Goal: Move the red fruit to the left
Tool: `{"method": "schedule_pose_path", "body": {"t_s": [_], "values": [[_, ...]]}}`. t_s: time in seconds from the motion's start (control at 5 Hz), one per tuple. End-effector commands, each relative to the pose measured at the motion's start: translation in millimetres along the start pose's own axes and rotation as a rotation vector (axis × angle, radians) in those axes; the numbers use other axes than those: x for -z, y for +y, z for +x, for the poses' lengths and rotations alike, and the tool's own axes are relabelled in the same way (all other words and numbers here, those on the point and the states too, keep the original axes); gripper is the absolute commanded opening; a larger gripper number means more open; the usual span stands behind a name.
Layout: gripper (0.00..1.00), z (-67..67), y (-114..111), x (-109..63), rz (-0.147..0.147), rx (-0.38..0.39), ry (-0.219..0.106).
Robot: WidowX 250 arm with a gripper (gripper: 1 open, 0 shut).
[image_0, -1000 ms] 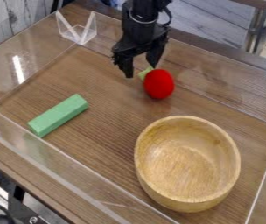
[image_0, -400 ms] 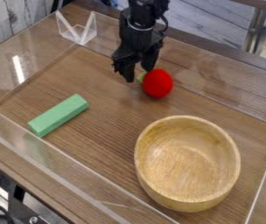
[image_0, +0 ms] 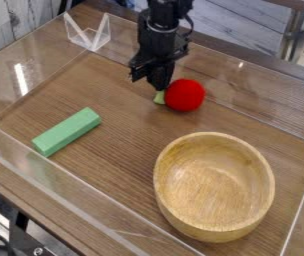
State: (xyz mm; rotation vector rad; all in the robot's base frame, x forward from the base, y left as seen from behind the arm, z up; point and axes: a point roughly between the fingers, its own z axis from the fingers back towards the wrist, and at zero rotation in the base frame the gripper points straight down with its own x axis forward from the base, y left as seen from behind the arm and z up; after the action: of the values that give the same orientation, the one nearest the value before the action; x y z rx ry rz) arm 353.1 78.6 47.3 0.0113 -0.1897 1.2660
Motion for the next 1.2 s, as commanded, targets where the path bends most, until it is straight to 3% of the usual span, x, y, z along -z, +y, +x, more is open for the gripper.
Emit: {"method": "schedule_pose_path", "body": {"t_s": [0.0, 0.2, 0.4, 0.8, 1.0], "values": [[0.00, 24.1, -8.7, -47.4, -0.107, -0.040, -0.023], [0.00, 44.6, 1.9, -59.6, -0.114, -0.095, -0.014], [0.00, 50.6, 9.1, -63.4, -0.112, -0.157, -0.002], [0.00, 24.0, 2.5, -63.3, -0.089, -0.237, 0.011], [1.00, 8.1, -1.6, -57.3, -0.080, -0.240, 0.017]]}}
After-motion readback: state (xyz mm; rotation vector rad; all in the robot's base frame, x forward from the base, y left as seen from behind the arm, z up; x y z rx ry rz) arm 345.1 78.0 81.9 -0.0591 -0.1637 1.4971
